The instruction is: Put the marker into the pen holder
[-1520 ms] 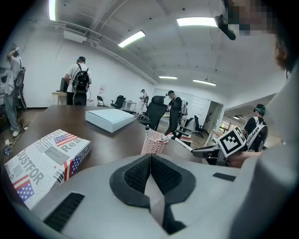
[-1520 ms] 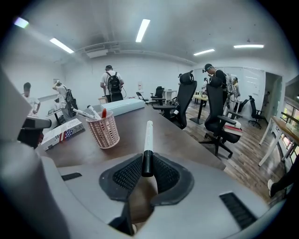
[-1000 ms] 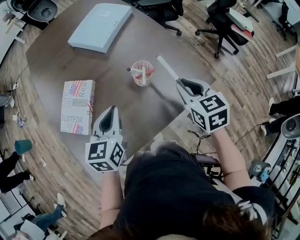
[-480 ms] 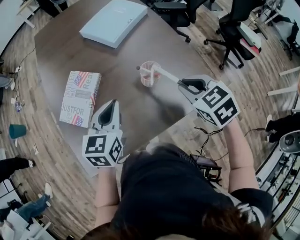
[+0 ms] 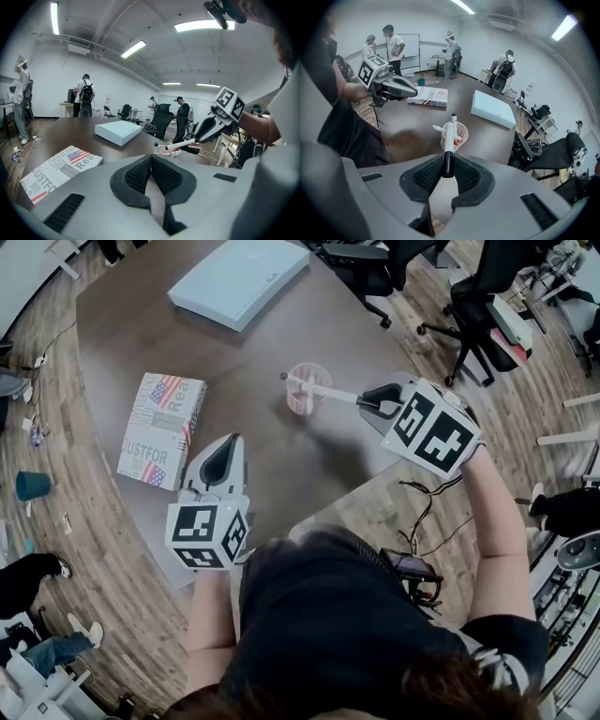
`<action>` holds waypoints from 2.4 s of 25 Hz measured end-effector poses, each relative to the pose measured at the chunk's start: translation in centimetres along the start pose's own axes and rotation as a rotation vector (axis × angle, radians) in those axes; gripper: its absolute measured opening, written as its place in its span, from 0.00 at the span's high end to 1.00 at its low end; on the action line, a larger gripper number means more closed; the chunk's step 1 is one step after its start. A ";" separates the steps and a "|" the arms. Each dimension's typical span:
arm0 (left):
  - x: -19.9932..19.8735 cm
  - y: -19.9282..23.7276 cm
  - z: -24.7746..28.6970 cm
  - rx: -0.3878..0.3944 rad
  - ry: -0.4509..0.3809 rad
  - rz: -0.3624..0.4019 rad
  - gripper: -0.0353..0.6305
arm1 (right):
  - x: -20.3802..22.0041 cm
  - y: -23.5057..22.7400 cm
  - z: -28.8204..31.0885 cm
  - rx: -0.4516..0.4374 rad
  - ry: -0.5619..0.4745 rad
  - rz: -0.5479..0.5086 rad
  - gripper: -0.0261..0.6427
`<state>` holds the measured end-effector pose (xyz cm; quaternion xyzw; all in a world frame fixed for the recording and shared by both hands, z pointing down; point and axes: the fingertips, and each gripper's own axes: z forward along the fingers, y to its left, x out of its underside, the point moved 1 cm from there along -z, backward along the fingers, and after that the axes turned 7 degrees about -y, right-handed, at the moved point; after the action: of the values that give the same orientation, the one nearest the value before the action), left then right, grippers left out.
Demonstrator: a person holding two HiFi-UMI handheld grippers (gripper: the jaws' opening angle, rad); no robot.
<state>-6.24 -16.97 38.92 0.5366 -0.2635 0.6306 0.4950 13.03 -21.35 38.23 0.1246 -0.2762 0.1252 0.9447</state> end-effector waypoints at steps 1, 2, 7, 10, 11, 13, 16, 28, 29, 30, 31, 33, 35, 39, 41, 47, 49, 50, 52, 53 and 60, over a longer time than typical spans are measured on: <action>-0.1 0.0 0.1 -0.002 0.000 0.000 0.91 | 0.0 -0.1 0.1 -0.012 0.020 -0.025 0.83; -0.2 0.0 0.1 -0.005 0.000 0.000 0.91 | 0.0 -0.2 0.1 -0.023 0.038 -0.049 0.83; -0.2 0.5 0.3 -0.016 -0.004 -0.004 0.91 | -0.4 -0.6 1.2 -0.060 0.101 -0.136 0.83; 0.0 0.7 0.3 -0.022 0.000 -0.006 0.91 | -0.7 -0.9 2.1 -0.065 0.146 -0.197 0.83; 0.0 0.8 0.2 -0.024 0.000 -0.005 0.91 | -0.9 -1.1 2.4 -0.061 0.164 -0.225 0.83; 0.1 0.8 0.1 -0.026 0.000 -0.005 0.91 | -1.1 -1.4 2.9 -0.056 0.201 -0.283 0.83; 0.3 1.1 -0.1 -0.031 0.001 -0.007 0.91 | -1.6 -1.4 3.5 -0.056 0.241 -0.349 0.83; 0.8 1.4 -0.7 -0.040 0.005 -0.017 0.91 | -4.1 -1.4 4.3 -0.023 0.217 -0.468 0.82; 0.8 1.3 -0.8 -0.040 0.006 -0.017 0.91 | -4.4 -1.4 4.3 -0.020 0.196 -0.465 0.82; 0.8 1.3 -0.8 -0.039 0.006 -0.018 0.91 | -4.6 -1.3 4.4 -0.019 0.178 -0.461 0.82; 0.8 1.3 -0.9 -0.039 0.007 -0.018 0.91 | -4.8 -1.2 4.5 -0.019 0.162 -0.459 0.81; 0.9 1.2 -0.9 -0.039 0.007 -0.020 0.91 | -5.0 -1.0 4.7 -0.020 0.138 -0.454 0.81; 1.0 1.1 -0.9 -0.037 0.006 -0.021 0.91 | -5.1 -0.9 5.2 -0.020 0.121 -0.445 0.81; 1.1 1.0 -1.0 -0.036 0.002 -0.022 0.91 | -5.3 -0.9 5.8 0.008 0.059 -0.422 0.81; 1.1 1.0 -1.1 -0.039 0.002 -0.025 0.91 | -5.6 -0.9 6.1 0.022 0.019 -0.405 0.80; 1.4 1.2 -1.4 -0.046 0.004 -0.037 0.91 | -5.8 -1.0 6.0 0.077 -0.105 -0.311 0.80; 1.5 1.4 -1.6 -0.046 0.003 -0.043 0.91 | -5.9 -1.2 5.8 0.095 -0.145 -0.262 0.80; 1.4 1.5 -1.6 -0.047 0.001 -0.045 0.91 | -5.9 -1.2 5.6 0.100 -0.161 -0.238 0.80; 1.3 1.7 -1.7 -0.047 -0.003 -0.048 0.91 | -5.9 -1.3 5.2 0.111 -0.186 -0.197 0.80; 1.1 1.8 -1.8 -0.048 -0.006 -0.049 0.91 | -5.9 -1.3 5.0 0.120 -0.195 -0.182 0.81; 0.2 3.0 -3.3 -0.072 -0.039 -0.044 0.91 | -6.5 -1.0 2.1 0.222 -0.318 -0.048 0.84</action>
<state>-10.29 -15.18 38.72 0.5364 -0.2836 0.5990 0.5225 6.96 -23.99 36.15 0.2528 -0.4033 0.1109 0.8724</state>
